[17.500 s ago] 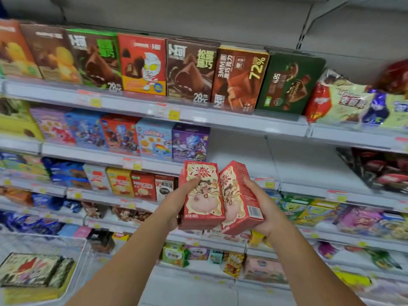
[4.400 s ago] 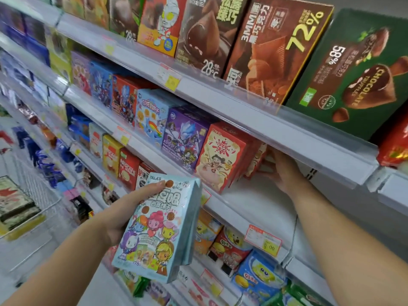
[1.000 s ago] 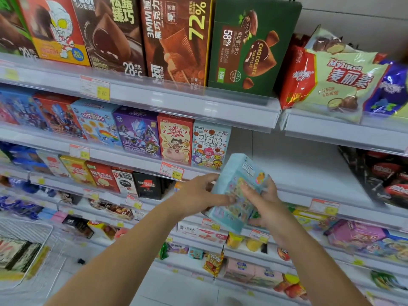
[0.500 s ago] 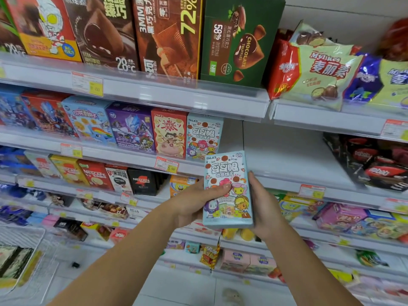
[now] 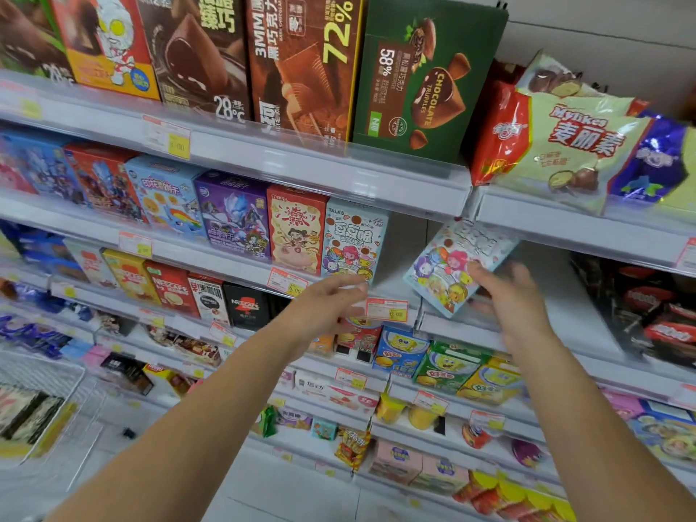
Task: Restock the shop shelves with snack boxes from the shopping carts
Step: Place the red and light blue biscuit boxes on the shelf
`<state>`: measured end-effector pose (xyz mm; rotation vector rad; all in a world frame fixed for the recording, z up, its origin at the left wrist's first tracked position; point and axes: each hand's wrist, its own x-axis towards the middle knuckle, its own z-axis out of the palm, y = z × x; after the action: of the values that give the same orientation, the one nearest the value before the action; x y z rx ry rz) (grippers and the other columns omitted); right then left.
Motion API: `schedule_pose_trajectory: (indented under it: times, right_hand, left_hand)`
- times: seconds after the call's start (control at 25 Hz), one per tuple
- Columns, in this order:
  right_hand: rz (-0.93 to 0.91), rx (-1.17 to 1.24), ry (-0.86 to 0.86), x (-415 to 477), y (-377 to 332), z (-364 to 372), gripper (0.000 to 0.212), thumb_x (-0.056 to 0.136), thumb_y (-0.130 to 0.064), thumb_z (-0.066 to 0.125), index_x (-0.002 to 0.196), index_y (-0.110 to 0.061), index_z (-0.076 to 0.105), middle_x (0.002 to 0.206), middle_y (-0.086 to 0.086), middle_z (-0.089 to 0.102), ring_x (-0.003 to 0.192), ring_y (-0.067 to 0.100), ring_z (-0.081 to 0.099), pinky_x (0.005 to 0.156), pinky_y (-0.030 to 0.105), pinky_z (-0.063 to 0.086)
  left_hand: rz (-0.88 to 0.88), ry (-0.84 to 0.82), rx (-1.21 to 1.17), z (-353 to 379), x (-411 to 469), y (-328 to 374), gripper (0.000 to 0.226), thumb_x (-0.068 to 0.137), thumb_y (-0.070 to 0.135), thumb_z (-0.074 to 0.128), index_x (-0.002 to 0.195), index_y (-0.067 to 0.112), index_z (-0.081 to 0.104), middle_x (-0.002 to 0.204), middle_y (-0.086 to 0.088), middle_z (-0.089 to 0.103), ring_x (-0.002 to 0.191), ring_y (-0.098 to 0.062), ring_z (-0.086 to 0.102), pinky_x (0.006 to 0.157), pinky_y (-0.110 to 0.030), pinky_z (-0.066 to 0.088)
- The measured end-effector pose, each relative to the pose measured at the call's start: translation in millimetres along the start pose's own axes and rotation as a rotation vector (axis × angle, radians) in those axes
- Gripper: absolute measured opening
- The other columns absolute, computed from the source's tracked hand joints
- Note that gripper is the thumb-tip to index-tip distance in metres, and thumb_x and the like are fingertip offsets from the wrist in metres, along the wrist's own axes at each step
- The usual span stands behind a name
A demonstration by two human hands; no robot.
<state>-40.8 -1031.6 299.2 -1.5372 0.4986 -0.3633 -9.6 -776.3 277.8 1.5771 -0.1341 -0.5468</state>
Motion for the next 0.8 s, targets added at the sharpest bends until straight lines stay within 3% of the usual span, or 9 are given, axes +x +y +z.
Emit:
schedule_pose_trajectory:
  times: [0.12, 0.2, 0.28, 0.48, 0.56, 0.68, 0.8]
  right_hand:
    - [-0.091, -0.161, -0.114, 36.2, 7.8, 31.0, 0.052, 0.086, -0.013, 0.071, 0.132, -0.015, 0.048, 0.117, 0.006, 0.066, 0.098, 0.022, 0.065, 0.09, 0.043, 0.054]
    - [-0.119, -0.246, -0.216, 51.0, 12.7, 46.3, 0.055, 0.087, -0.014, 0.071, 0.136, -0.018, 0.046, 0.12, 0.004, 0.064, 0.106, 0.024, 0.063, 0.093, 0.043, 0.052]
    - [-0.12, -0.222, -0.282, 61.4, 14.3, 52.8, 0.054, 0.089, -0.011, 0.068, 0.137, -0.016, 0.045, 0.123, 0.005, 0.062, 0.107, 0.024, 0.062, 0.089, 0.039, 0.053]
    - [-0.21, -0.177, -0.154, 78.9, 27.6, 50.8, 0.044, 0.087, -0.009, 0.069, 0.124, -0.024, 0.049, 0.107, -0.001, 0.064, 0.105, 0.026, 0.063, 0.094, 0.051, 0.052]
    - [-0.223, -0.192, -0.213, 81.2, 28.8, 60.1, 0.048, 0.087, -0.011, 0.069, 0.128, -0.025, 0.048, 0.109, -0.002, 0.063, 0.108, 0.026, 0.062, 0.095, 0.051, 0.052]
    - [-0.152, -0.168, -0.351, 77.3, 26.9, 78.7, 0.046, 0.09, -0.006, 0.063, 0.126, -0.03, 0.048, 0.118, 0.002, 0.064, 0.109, 0.025, 0.063, 0.092, 0.045, 0.054]
    - [0.033, 0.032, -0.408, 64.2, 26.6, 93.2, 0.048, 0.092, 0.01, 0.037, 0.121, -0.027, 0.047, 0.107, 0.0, 0.065, 0.095, 0.021, 0.065, 0.084, 0.034, 0.055]
  left_hand:
    - [-0.014, 0.063, -0.037, -6.4, 3.8, -0.1, 0.023, 0.096, 0.035, 0.061, 0.118, 0.038, 0.06, 0.122, 0.006, 0.066, 0.106, -0.014, 0.068, 0.092, -0.035, 0.056]
    - [-0.017, 0.103, -0.042, -11.7, 6.4, -1.3, 0.018, 0.095, 0.035, 0.062, 0.112, 0.04, 0.06, 0.122, 0.006, 0.066, 0.106, -0.015, 0.069, 0.096, -0.039, 0.054]
    - [-0.016, 0.143, -0.051, -17.8, 7.9, -3.7, 0.022, 0.096, 0.036, 0.061, 0.118, 0.037, 0.06, 0.121, 0.007, 0.067, 0.107, -0.015, 0.068, 0.099, -0.041, 0.053]
    - [0.026, 0.165, -0.06, -19.0, 18.2, -9.5, 0.04, 0.097, 0.04, 0.058, 0.135, 0.029, 0.053, 0.122, 0.006, 0.067, 0.111, -0.015, 0.066, 0.096, -0.037, 0.054]
    - [0.026, 0.161, -0.06, -15.1, 22.8, -11.5, 0.042, 0.098, 0.04, 0.056, 0.137, 0.027, 0.053, 0.124, 0.005, 0.066, 0.111, -0.016, 0.066, 0.097, -0.038, 0.054]
    - [0.03, 0.13, -0.038, -8.7, 28.0, -8.9, 0.047, 0.097, 0.049, 0.05, 0.137, 0.026, 0.052, 0.128, 0.004, 0.064, 0.113, -0.017, 0.064, 0.093, -0.036, 0.055]
    - [0.028, 0.104, -0.031, -8.8, 32.1, -1.9, 0.051, 0.099, 0.057, 0.038, 0.139, 0.027, 0.05, 0.132, 0.001, 0.061, 0.116, -0.019, 0.062, 0.092, -0.036, 0.055]
